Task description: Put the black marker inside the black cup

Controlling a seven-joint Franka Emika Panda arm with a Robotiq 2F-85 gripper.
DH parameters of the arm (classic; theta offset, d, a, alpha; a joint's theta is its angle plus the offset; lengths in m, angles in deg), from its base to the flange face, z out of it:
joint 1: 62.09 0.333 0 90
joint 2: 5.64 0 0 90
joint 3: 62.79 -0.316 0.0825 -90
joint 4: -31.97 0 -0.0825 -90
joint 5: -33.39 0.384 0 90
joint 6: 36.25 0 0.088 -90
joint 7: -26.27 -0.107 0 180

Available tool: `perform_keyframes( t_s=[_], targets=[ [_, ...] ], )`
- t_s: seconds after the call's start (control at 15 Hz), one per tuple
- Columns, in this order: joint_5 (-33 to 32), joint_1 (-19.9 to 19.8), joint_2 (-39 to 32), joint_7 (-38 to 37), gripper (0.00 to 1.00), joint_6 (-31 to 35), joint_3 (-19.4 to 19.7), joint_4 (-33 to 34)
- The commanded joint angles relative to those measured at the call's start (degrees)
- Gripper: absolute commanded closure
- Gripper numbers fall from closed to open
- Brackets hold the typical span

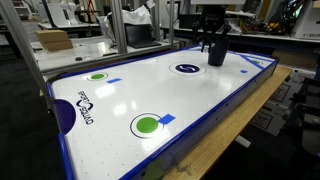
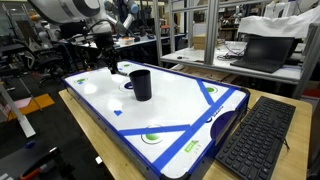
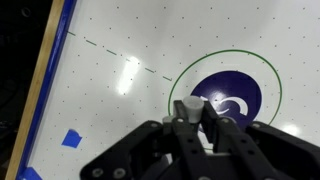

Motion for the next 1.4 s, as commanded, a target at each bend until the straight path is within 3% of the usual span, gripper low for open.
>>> perform_keyframes(
  t_s=[0.0,0.33,0.67,1.33],
  targets=[
    [8.7,-4.3,5.2,10.1,0.95,-8.1,-2.1,2.1],
    [29.4,-10.8,11.0,29.4,0.95,-10.0,-0.3,2.7],
    [49.8,-16.9,11.2,44.7,0.95,-12.9,3.9,0.6],
    [58.6,-19.2,9.5,46.5,0.95,-15.1,6.2,-5.1]
  ],
)
